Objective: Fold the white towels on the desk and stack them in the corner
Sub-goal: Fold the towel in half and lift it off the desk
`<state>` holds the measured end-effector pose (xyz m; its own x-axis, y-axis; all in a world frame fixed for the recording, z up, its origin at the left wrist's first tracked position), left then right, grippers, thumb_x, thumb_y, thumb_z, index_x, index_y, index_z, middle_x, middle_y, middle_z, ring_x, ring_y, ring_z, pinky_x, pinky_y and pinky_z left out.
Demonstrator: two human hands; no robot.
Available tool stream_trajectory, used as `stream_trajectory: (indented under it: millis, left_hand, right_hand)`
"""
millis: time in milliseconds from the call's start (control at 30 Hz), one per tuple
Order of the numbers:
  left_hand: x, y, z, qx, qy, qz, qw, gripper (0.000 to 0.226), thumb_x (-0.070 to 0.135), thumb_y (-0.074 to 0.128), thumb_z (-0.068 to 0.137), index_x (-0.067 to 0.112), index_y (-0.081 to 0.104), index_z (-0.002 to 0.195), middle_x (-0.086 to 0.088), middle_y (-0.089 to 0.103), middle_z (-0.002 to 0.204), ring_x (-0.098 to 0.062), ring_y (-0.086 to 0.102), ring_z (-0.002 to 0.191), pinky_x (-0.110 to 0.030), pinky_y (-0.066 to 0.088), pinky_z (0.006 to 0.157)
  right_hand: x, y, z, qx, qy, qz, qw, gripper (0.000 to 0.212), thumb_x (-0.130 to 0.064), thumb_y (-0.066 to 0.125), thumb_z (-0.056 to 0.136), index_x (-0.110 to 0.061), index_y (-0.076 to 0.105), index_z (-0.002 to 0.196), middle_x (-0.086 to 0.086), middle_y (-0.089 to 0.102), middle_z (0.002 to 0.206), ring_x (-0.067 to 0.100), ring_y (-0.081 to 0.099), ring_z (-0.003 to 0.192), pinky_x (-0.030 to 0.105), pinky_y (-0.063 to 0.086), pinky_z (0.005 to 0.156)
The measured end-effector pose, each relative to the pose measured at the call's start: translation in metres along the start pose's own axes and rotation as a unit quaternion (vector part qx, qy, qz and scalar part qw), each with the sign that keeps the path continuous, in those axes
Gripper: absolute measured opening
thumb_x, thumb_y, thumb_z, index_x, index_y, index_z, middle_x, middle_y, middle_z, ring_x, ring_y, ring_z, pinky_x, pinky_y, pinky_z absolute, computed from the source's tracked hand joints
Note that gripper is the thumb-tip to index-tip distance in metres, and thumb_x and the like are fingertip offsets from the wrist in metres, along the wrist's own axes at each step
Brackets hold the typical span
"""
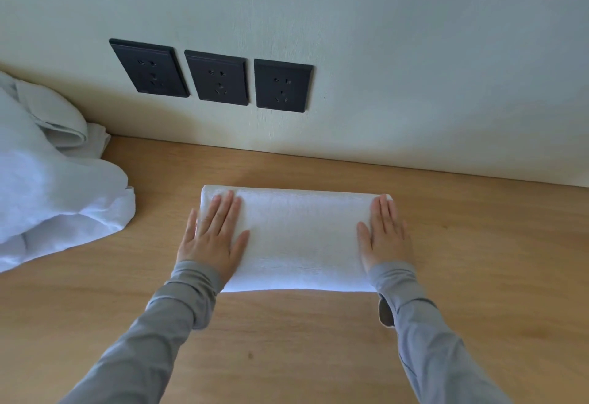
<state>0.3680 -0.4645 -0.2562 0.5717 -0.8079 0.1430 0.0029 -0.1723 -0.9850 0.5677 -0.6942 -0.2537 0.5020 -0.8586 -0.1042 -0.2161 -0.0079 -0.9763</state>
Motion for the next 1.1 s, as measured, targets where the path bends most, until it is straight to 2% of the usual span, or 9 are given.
stream_trajectory:
  millis: [100, 167, 267, 367, 633, 667, 800, 967, 1100]
  left_hand:
    - [0.011, -0.013, 0.002, 0.007, -0.014, 0.024, 1.000, 0.068, 0.053, -0.004, 0.089, 0.019, -0.013, 0.148, 0.006, -0.018, 0.155, -0.013, -0.016, 0.143, -0.037, -0.011, 0.117]
    - [0.036, -0.023, -0.003, 0.020, 0.013, 0.008, 1.000, 0.068, 0.052, 0.005, 0.092, 0.017, -0.010, 0.148, 0.001, -0.017, 0.156, -0.016, -0.015, 0.144, -0.035, -0.012, 0.116]
    - [0.083, -0.020, -0.017, 0.015, 0.082, -0.004, 0.997, 0.067, 0.052, 0.003, 0.091, 0.018, -0.011, 0.147, 0.001, -0.020, 0.155, -0.017, -0.018, 0.143, -0.035, -0.013, 0.113]
    - [0.088, -0.009, -0.022, 0.008, 0.057, -0.021, 0.998, 0.063, 0.048, 0.007, 0.095, 0.018, -0.005, 0.149, 0.002, -0.015, 0.156, -0.016, -0.015, 0.144, -0.034, -0.012, 0.114]
    - [0.086, 0.007, -0.026, 0.010, 0.067, -0.004, 0.998, 0.067, 0.052, -0.014, 0.085, 0.021, -0.014, 0.145, 0.005, -0.018, 0.155, -0.015, -0.022, 0.140, -0.035, -0.013, 0.115]
    - [0.082, 0.005, -0.028, 0.010, 0.064, 0.002, 0.998, 0.069, 0.054, -0.014, 0.085, 0.022, -0.012, 0.145, 0.005, -0.014, 0.156, -0.015, -0.019, 0.141, -0.035, -0.011, 0.116]
    - [0.035, -0.008, -0.051, 0.029, 0.002, -0.010, 1.000, 0.077, 0.060, -0.003, 0.091, 0.014, 0.027, 0.146, 0.002, 0.024, 0.153, -0.018, 0.022, 0.140, -0.037, 0.014, 0.115]
    - [0.006, 0.000, -0.060, 0.018, -0.040, -0.033, 0.998, 0.089, 0.071, -0.017, 0.078, 0.020, 0.000, 0.148, 0.011, -0.005, 0.156, -0.008, -0.007, 0.143, -0.035, 0.000, 0.117]
    - [0.013, -0.019, -0.053, 0.039, -0.039, -0.009, 0.998, 0.095, 0.068, -0.021, 0.076, 0.016, 0.010, 0.149, 0.005, 0.002, 0.157, -0.011, -0.009, 0.143, -0.038, -0.010, 0.115]
  right_hand:
    - [-0.013, -0.012, -0.004, 0.022, -0.006, -0.019, 1.000, 0.064, -0.043, 0.017, 0.098, -0.011, -0.004, 0.149, 0.000, -0.010, 0.158, 0.013, -0.014, 0.144, 0.035, -0.011, 0.117]
    - [-0.045, -0.016, -0.017, 0.030, -0.105, -0.005, 0.994, 0.062, -0.040, 0.020, 0.099, -0.011, -0.004, 0.149, 0.001, -0.010, 0.157, 0.013, -0.018, 0.143, 0.032, -0.017, 0.114]
    - [-0.092, -0.004, -0.041, 0.012, -0.214, 0.007, 0.977, 0.056, -0.033, 0.019, 0.101, -0.015, -0.001, 0.149, -0.001, -0.009, 0.158, 0.009, -0.025, 0.137, 0.031, -0.018, 0.114]
    - [-0.092, 0.004, -0.048, 0.025, -0.193, -0.005, 0.981, 0.055, -0.036, 0.018, 0.100, -0.015, 0.004, 0.149, -0.002, -0.004, 0.158, 0.010, -0.021, 0.139, 0.033, -0.013, 0.116]
    - [-0.069, 0.020, -0.047, 0.018, -0.172, -0.062, 0.983, 0.068, -0.052, -0.003, 0.090, -0.017, -0.007, 0.148, -0.005, -0.016, 0.154, 0.009, -0.023, 0.139, 0.032, -0.016, 0.114]
    - [-0.062, 0.018, -0.046, 0.019, -0.173, -0.068, 0.982, 0.068, -0.053, -0.004, 0.089, -0.018, -0.009, 0.147, -0.006, -0.018, 0.153, 0.009, -0.024, 0.139, 0.032, -0.016, 0.114]
    - [-0.004, 0.006, -0.047, 0.032, -0.142, -0.091, 0.985, 0.065, -0.053, -0.007, 0.090, -0.019, -0.012, 0.145, -0.007, -0.018, 0.154, 0.009, -0.022, 0.140, 0.031, -0.017, 0.114]
    - [0.011, 0.004, -0.043, 0.019, -0.132, -0.050, 0.990, 0.061, -0.043, 0.018, 0.098, -0.016, -0.001, 0.149, -0.004, -0.011, 0.156, 0.008, -0.019, 0.140, 0.031, -0.010, 0.117]
    - [0.009, -0.012, -0.039, 0.051, -0.118, -0.018, 0.992, 0.057, -0.040, 0.022, 0.099, -0.017, 0.009, 0.150, -0.003, 0.000, 0.158, 0.008, -0.012, 0.142, 0.035, -0.010, 0.117]
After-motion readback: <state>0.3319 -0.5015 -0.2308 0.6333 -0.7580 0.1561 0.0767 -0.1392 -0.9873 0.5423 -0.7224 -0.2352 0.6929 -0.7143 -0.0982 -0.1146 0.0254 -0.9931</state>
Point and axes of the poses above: each hand's wrist, its own z-axis towards the middle knuckle, its own y-axis out of the palm, x = y × z, the point moved 7 cm from there along z, towards the middle knuckle
